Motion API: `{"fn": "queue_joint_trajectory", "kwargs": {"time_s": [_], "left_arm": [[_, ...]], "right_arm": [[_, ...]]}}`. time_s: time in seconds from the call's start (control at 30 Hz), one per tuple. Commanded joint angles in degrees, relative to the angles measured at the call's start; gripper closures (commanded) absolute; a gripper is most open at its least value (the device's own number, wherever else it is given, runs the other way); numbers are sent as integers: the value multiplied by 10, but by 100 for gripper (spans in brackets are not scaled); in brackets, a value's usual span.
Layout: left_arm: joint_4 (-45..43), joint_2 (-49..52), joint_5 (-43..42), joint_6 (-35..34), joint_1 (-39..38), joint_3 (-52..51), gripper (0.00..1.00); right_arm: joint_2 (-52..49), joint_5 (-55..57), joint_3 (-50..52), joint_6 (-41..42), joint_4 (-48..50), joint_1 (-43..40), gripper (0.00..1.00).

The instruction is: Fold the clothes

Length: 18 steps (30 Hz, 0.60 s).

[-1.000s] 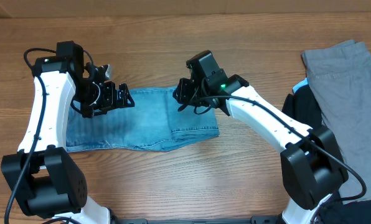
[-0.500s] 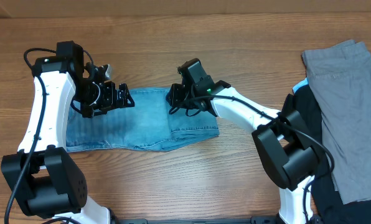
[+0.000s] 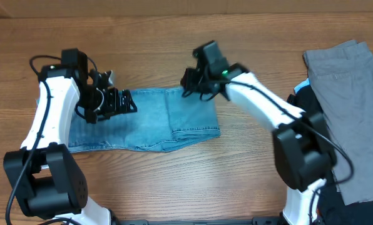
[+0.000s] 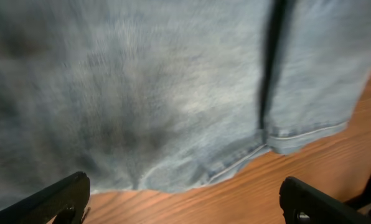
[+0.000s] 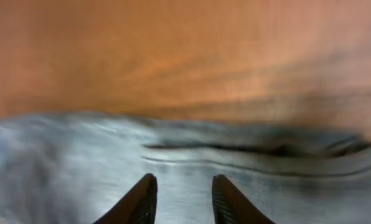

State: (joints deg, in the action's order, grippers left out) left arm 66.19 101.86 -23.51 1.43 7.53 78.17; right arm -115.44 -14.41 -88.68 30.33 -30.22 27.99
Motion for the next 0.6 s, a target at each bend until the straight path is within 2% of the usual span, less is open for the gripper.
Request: {"fn": "queue_joint_trajectory", "kwargs": {"time_s": [0.0,0.13,0.57], "left_arm": [[-26,0,-1,-23,2,-45,0],[-52,0,-1,-48,2,-68,0],[-47,0,0,-49,2,-69,0]], "right_arm": [[63,-15,-32,-15,1,-4,66],[43,-38,-27,-14,2,2,67],[-120,-56,-23,12,37,57,66]]}}
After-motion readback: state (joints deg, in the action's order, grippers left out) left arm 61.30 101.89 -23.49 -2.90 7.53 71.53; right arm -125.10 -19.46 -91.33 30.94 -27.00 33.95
